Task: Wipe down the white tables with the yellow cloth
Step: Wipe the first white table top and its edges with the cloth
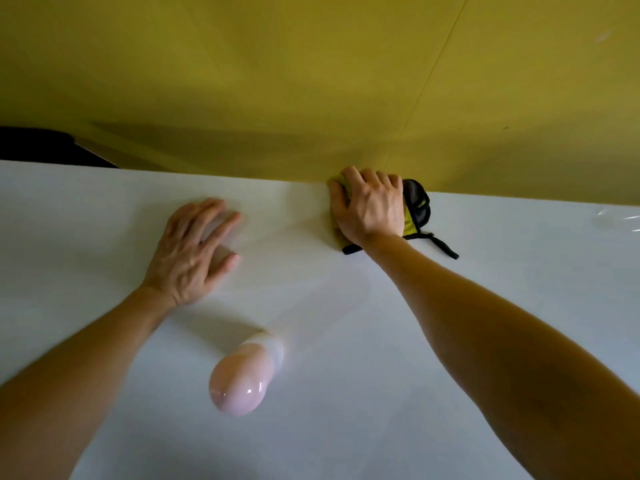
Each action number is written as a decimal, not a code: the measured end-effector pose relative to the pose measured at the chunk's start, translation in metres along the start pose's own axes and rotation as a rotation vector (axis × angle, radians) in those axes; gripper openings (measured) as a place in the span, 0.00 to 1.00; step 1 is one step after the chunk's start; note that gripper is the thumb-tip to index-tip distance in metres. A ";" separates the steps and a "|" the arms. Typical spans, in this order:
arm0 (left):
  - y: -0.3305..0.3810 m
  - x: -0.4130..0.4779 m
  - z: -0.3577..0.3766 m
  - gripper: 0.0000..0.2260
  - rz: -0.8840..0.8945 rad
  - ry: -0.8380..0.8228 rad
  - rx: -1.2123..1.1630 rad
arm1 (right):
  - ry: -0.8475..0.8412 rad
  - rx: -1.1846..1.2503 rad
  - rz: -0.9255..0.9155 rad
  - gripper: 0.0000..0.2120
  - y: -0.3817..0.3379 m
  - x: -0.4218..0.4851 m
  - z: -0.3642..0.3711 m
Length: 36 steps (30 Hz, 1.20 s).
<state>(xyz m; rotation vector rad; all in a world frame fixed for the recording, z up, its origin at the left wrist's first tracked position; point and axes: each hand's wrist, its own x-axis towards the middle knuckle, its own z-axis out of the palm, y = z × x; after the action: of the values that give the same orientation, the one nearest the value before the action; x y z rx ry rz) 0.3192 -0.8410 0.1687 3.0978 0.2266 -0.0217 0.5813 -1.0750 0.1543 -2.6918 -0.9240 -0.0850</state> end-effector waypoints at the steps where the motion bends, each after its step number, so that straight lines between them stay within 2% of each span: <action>1: -0.002 0.001 0.003 0.33 0.000 0.022 -0.018 | 0.007 -0.014 0.004 0.17 -0.003 0.002 0.002; 6: -0.006 0.000 0.010 0.33 0.014 0.078 -0.046 | -0.014 -0.111 -0.008 0.17 -0.015 -0.002 0.002; 12: -0.006 0.001 0.011 0.32 0.016 0.123 -0.079 | -0.083 0.014 -0.180 0.16 -0.117 0.018 0.034; 22: -0.002 0.003 0.007 0.31 -0.001 0.148 -0.118 | -0.006 0.065 -0.148 0.15 -0.115 0.018 0.031; 26: -0.005 0.004 0.002 0.28 -0.033 0.190 -0.186 | -0.067 -0.002 -0.139 0.18 -0.118 0.021 0.026; 29: -0.013 0.002 0.001 0.24 0.047 0.211 -0.308 | -0.137 -0.133 -0.149 0.21 -0.120 0.023 0.022; 32: -0.060 -0.018 -0.006 0.18 0.180 0.194 -0.404 | -0.194 -0.261 -0.071 0.22 -0.132 0.023 0.022; 36: -0.166 -0.069 -0.011 0.18 0.084 0.203 -0.300 | -0.169 -0.236 0.166 0.18 -0.207 0.028 0.042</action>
<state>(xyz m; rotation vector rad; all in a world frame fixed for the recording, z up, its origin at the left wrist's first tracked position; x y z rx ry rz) 0.2266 -0.6869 0.1752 2.8045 0.0940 0.3005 0.4759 -0.8903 0.1712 -3.0223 -0.7742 0.0752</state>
